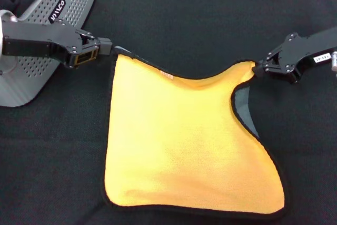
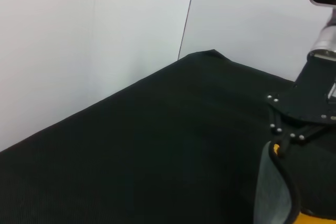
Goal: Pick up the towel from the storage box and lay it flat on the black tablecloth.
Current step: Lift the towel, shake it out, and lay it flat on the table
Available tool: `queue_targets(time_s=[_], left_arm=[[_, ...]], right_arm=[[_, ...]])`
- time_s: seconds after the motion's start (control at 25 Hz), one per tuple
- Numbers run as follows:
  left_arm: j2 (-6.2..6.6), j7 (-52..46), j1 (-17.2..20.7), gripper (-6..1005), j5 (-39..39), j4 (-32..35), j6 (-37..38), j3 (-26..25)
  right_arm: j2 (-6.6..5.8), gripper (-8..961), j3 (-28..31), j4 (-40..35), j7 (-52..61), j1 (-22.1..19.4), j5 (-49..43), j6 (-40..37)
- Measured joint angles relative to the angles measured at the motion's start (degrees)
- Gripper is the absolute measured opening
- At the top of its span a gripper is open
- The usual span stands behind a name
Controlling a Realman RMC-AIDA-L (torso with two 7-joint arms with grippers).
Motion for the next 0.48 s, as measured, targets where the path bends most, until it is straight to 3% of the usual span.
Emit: queue_targets(time_s=[0.16,0.28,0.48], left_arm=[[-0.23,0.0,0.1,22,0.0,-0.1,0.0,0.0],[-0.42,0.0,0.0,22,0.0,-0.1,0.0,0.0],[-0.71,0.1,-0.2,22,0.0,-0.2,0.0,0.1]], right_arm=[[0.35,6,0.0,-1.6,0.1,2.4,-6.4,-0.3],[1.37,6,-0.9,-3.4,0.0,3.8,-11.4,-0.4],[2.40,6,-5.5,-7.2,-0.5,4.8,-15.3,-0.4]])
